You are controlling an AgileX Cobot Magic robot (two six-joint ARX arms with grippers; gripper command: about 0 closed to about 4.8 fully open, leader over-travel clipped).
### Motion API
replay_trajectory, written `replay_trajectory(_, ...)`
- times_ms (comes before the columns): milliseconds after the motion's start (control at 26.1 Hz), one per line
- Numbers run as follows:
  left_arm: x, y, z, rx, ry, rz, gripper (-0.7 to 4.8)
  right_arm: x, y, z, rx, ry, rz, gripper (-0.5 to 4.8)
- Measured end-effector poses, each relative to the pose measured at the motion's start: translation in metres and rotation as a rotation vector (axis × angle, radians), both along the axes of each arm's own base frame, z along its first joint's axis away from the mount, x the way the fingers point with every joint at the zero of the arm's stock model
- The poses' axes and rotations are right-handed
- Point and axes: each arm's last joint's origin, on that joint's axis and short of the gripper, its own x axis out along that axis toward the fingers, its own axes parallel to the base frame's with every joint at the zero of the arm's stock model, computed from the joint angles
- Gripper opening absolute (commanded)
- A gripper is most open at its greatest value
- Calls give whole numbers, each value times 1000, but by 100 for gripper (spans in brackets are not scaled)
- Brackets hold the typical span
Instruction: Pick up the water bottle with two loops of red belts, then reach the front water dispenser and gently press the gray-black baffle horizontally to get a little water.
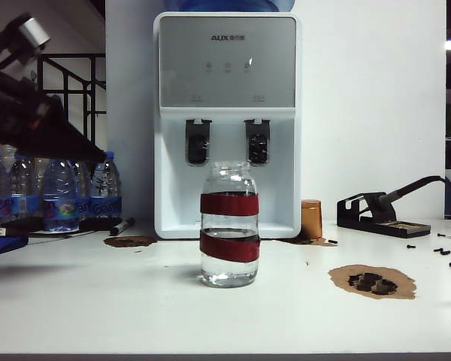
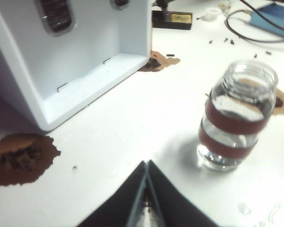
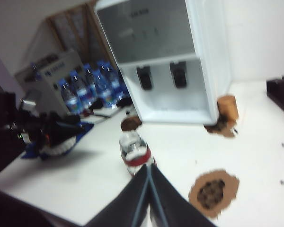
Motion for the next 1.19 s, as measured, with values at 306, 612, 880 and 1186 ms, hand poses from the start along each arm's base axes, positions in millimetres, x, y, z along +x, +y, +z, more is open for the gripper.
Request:
replay_trajectory(306,-2,22,-5,-6,-91,-211,184,-11,-2,15,-39,10,-16,-3)
replay_trajectory(612,14,21,-46,24,-68,-271,479,-6,-1,13,-64,99,-10,-3)
replay_trajectory(880,23,19,-92,-46,23,-337,479,-4,-1,13,-70,110,-8,-3)
replay_trajectory(1186,21,2,-88,-129,-27,-486,479,-3,-1,13,-86,106,-4,-3)
